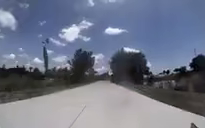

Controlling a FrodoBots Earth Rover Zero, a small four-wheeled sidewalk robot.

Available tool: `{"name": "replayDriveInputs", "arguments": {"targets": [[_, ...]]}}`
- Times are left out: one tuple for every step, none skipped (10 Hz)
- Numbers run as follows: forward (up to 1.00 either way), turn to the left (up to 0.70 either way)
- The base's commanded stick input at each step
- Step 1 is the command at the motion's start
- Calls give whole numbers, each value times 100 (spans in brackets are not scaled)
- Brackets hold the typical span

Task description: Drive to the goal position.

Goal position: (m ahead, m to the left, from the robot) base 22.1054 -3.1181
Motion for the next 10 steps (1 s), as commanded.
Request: {"name": "replayDriveInputs", "arguments": {"targets": [[85,0],[85,0],[85,0],[85,0],[85,0],[85,0],[85,0],[85,0],[85,0],[85,0]]}}
